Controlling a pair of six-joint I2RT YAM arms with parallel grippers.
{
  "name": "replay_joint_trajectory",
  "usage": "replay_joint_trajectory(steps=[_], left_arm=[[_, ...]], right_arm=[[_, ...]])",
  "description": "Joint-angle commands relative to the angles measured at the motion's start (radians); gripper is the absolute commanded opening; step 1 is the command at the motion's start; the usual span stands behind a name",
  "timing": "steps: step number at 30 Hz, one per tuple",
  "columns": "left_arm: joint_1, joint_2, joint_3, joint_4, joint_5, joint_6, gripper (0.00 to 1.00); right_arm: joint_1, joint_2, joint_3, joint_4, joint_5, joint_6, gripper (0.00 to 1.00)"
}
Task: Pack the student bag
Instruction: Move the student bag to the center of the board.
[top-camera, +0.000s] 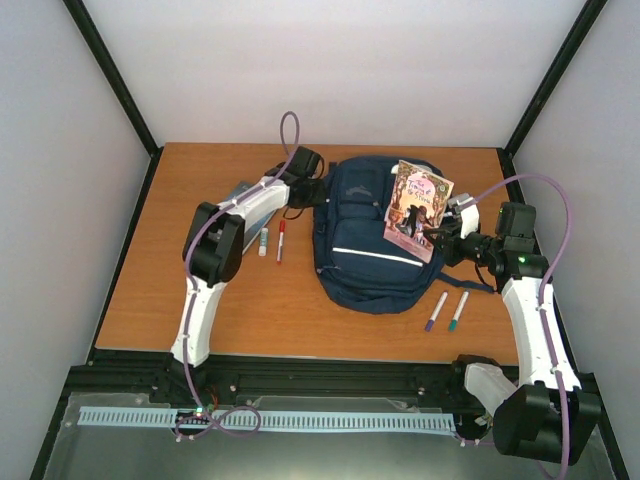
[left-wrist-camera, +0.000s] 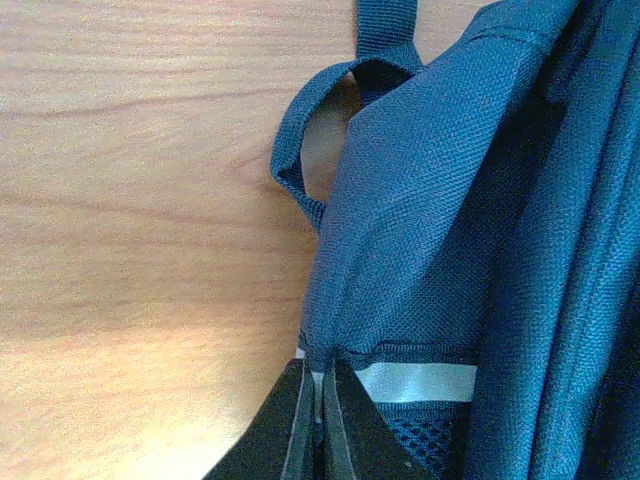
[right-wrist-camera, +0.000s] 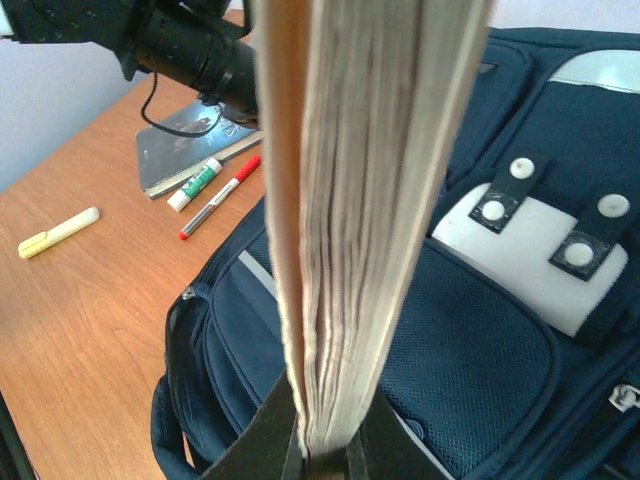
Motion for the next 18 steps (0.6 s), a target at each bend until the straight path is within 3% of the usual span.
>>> replay_joint_trajectory(steps=[1, 9, 15, 16, 17, 18], left_arm=[[0.069, -0.109, -0.104, -0.025, -0.115, -0.059, 0.01], [0.096, -0.223, -0.309, 0.041, -0.093, -0.131, 0.01], [0.096, -0.293, -0.345, 0.023, -0.140, -0.109, 0.01], [0.096, -0.298, -0.337, 0.010, -0.134, -0.107, 0.03], [0.095, -0.308, -0.333, 0.000, -0.132, -0.109, 0.12], [0.095, -0.321, -0.337, -0.009, -0.131, -0.114, 0.31]], right_arm=[[-0.012, -0.006, 0.007, 0.022, -0.005, -0.016, 0.03], [-0.012, -0.012, 0.008, 0.019, -0.002, -0.016, 0.03], [-0.013, -0.012, 0.009, 0.020, -0.005, -0.016, 0.03], [-0.013, -0.012, 0.011, 0.019, -0.005, -0.016, 0.03], [-0.015, -0.012, 0.011, 0.018, -0.005, -0.016, 0.03], [-0.015, -0.012, 0.011, 0.017, -0.004, -0.018, 0.03]])
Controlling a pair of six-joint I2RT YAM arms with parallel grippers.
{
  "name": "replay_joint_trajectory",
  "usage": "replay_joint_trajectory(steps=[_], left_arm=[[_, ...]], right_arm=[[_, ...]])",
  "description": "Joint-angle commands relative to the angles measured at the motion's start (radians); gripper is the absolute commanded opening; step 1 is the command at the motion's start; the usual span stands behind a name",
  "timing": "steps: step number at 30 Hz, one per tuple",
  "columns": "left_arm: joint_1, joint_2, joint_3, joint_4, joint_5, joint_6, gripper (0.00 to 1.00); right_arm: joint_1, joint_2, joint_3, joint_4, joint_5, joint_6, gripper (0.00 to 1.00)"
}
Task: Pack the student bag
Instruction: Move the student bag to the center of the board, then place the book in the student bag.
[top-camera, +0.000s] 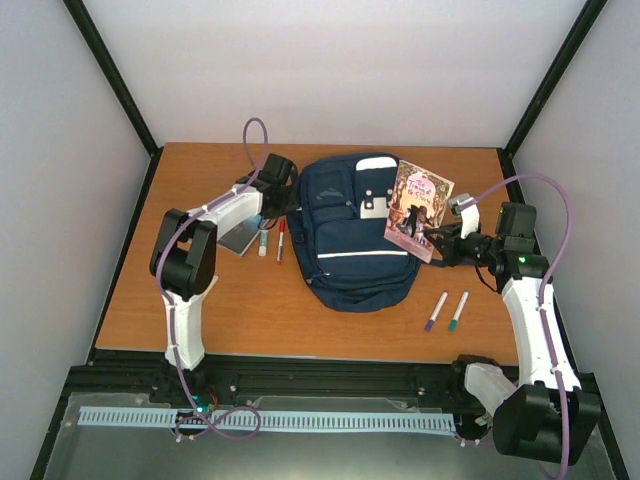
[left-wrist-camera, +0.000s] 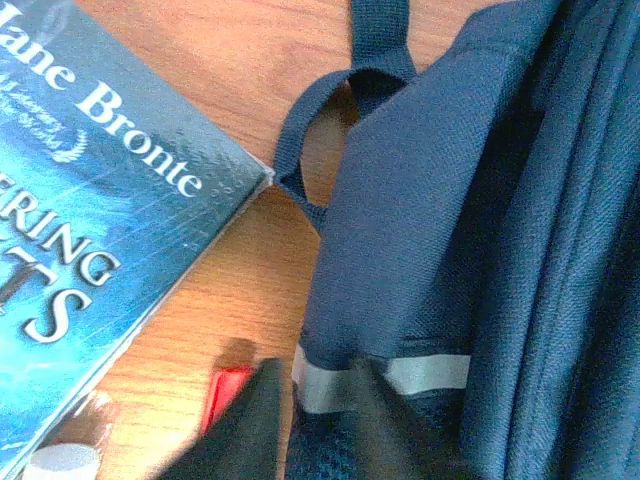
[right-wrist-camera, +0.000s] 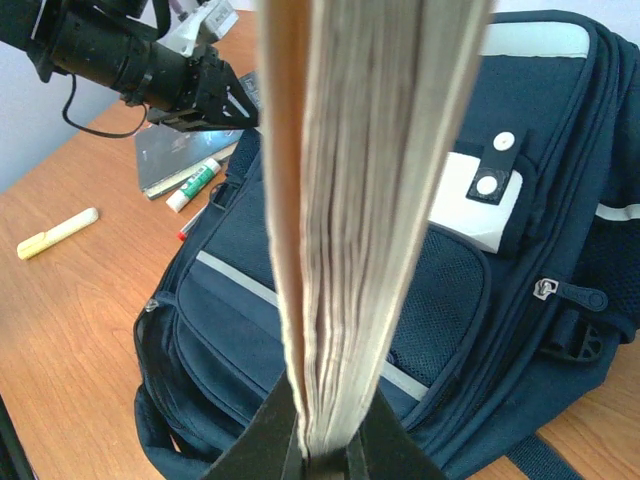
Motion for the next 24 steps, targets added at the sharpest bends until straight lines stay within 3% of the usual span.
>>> replay_joint_trajectory(steps=[1, 2, 4, 8, 12, 17, 24], left_arm=[[0.012, -0.082, 0.000, -0.054, -0.055, -0.015, 0.50], [0.010, -0.104, -0.010, -0.064, -0.064, -0.025, 0.61], [-0.005, -0.157, -0.039, -0.070, -0.073, -0.013, 0.67], [-0.108, -0.261, -0.073, -0.044, -0.043, 0.142, 0.68], [-0.256, -0.312, -0.091, -0.012, 0.039, 0.309, 0.68], [-0.425, -0.313, -0.107, 0.002, 0.190, 0.491, 0.64], [-0.595, -0.155, 0.052, -0.177, 0.080, 0.638, 0.63]], right_arm=[[-0.013, -0.012, 0.012, 0.018, -0.003, -0.017, 0.03], [-0.013, -0.015, 0.012, 0.017, -0.003, -0.017, 0.03], [-0.013, -0.018, 0.012, 0.017, 0.002, -0.017, 0.03], [-0.013, -0.018, 0.014, 0.029, 0.090, 0.000, 0.03], [-0.029, -0.012, 0.009, 0.076, 0.348, 0.072, 0.03], [-0.077, -0.004, 0.015, 0.064, 0.351, 0.087, 0.03], [-0.117, -0.070, -0.002, 0.105, 0.500, 0.106, 0.03]])
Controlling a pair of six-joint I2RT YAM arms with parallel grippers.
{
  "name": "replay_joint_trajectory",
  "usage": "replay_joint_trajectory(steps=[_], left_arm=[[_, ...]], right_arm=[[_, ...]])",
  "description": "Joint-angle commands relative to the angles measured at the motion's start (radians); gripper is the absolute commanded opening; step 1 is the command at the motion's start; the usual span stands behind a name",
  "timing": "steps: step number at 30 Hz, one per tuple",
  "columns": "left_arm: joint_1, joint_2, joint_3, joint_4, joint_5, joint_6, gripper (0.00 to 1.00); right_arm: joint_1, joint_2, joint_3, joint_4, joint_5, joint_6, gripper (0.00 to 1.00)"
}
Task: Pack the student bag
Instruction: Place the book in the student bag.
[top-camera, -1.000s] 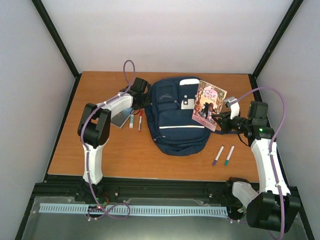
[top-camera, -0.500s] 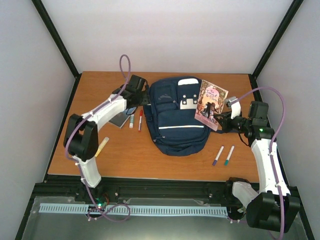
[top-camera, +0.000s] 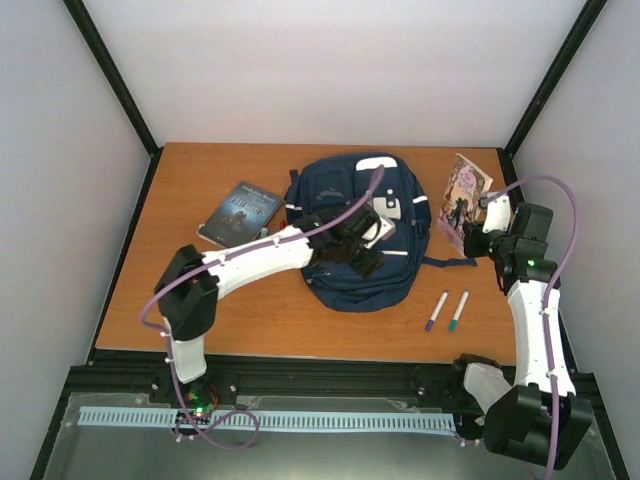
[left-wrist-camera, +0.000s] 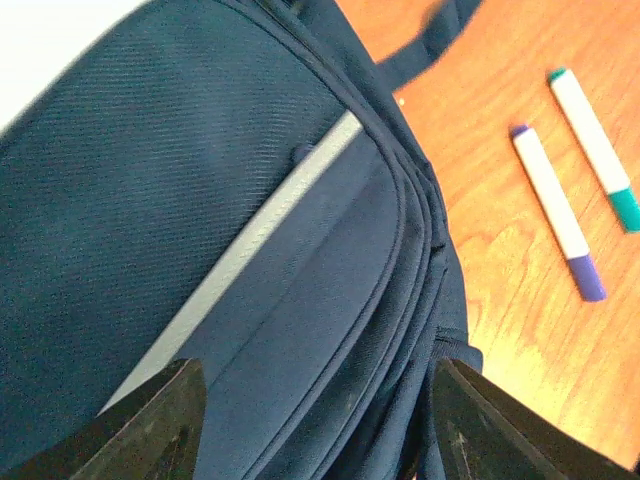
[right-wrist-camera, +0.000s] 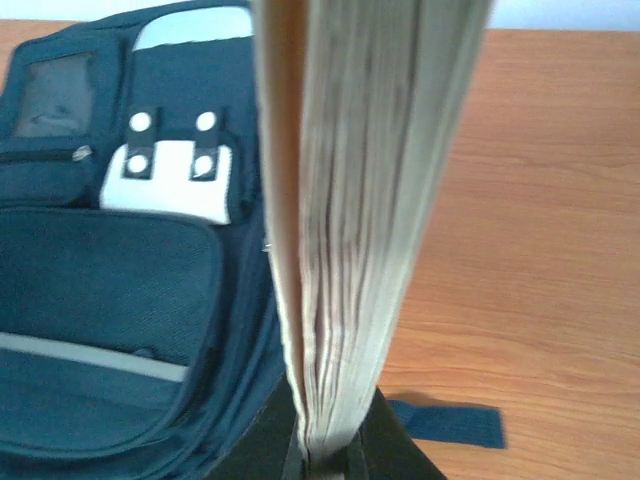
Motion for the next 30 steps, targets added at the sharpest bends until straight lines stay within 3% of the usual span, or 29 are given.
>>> replay_joint_trajectory(steps=[1, 9, 17, 27, 30], left_arm=[[-0.076, 0.104, 0.116, -0.129, -0.068, 0.163, 0.63], [-0.172, 0.240, 0.240, -0.228, -0.157, 0.243, 0.63], [-0.192, 0.340, 0.335, -0.275, -0.224, 0.245, 0.52], [-0.210, 0.371, 0.343, -0.271, -0.261, 0.283, 0.57], [-0.215, 0.378, 0.342, -0.266, -0.283, 0.285, 0.48]], right_arm=[[-0.027, -0.083, -0.010, 0.075, 0.135, 0.027, 0.03], [-0.039, -0.093, -0.011, 0.074, 0.118, 0.027, 0.03], [-0.041, -0.099, -0.013, 0.074, 0.105, 0.022, 0.03], [-0.041, -0.083, -0.010, 0.071, 0.100, 0.021, 0.03], [-0.042, -0.081, -0.010, 0.072, 0.099, 0.021, 0.03]])
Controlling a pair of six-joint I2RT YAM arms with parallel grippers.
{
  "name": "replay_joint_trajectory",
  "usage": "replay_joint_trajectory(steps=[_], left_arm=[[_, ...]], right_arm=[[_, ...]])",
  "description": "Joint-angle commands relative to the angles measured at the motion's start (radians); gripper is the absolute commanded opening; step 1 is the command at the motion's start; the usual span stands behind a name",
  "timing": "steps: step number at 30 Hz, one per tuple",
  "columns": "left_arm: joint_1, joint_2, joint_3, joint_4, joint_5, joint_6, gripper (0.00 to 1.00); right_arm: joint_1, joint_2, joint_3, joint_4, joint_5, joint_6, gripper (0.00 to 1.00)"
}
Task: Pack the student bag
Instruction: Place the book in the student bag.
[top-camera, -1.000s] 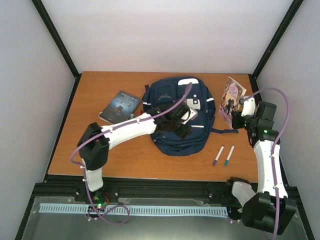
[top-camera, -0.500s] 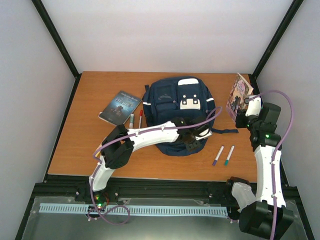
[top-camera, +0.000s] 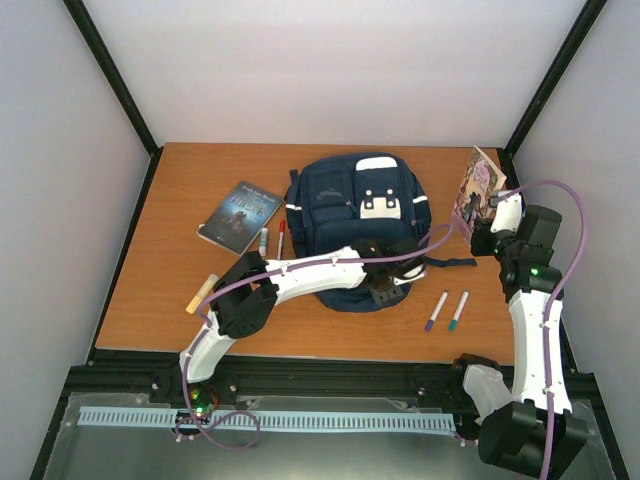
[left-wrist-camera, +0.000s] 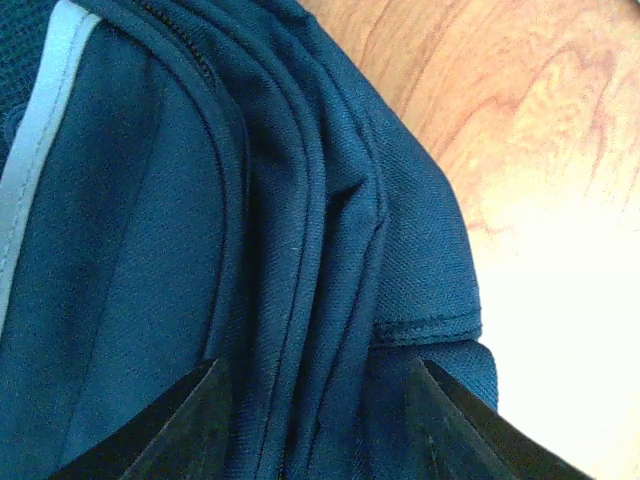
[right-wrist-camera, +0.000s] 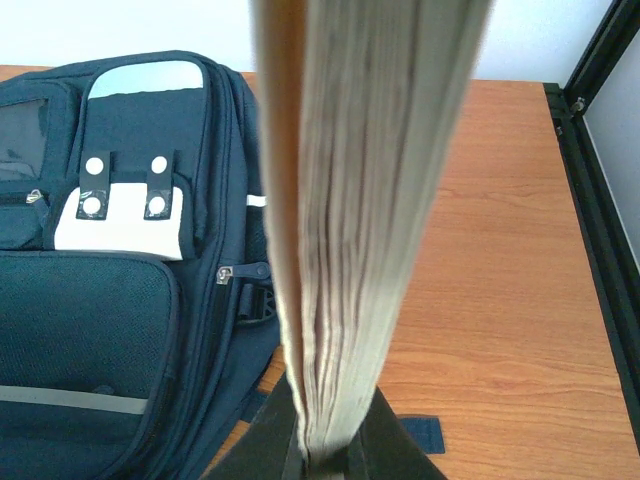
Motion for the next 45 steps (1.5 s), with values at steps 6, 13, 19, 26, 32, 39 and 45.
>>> replay_joint_trajectory(steps=[6, 13, 19, 26, 32, 39, 45], left_arm=[[-0.016, 0.037, 0.045, -0.016, -0.088, 0.049, 0.26], [-0.037, 0.024, 0.027, 0.013, -0.119, 0.054, 0.42], [-0.036, 0.108, 0.077, -0.024, -0.205, 0.049, 0.38], [-0.036, 0.099, 0.075, -0.006, -0.220, 0.042, 0.19], [-0.031, 0.052, 0.094, 0.002, -0.230, 0.033, 0.05], [0.029, -0.032, 0.088, 0.049, -0.180, 0.008, 0.01], [0.090, -0.100, 0.125, 0.062, -0.134, 0.002, 0.01]], right_arm=[[-0.011, 0.010, -0.003, 0.030, -0.012, 0.000, 0.03], [-0.011, 0.009, -0.003, 0.029, -0.012, 0.001, 0.03], [-0.011, 0.008, -0.002, 0.029, -0.014, 0.000, 0.03], [-0.016, 0.006, -0.002, 0.026, -0.015, 0.003, 0.03], [-0.023, 0.023, -0.002, 0.022, -0.042, 0.009, 0.03], [-0.025, 0.042, -0.004, 0.028, -0.067, 0.017, 0.03], [-0.027, 0.050, 0.025, 0.004, -0.116, 0.042, 0.03]])
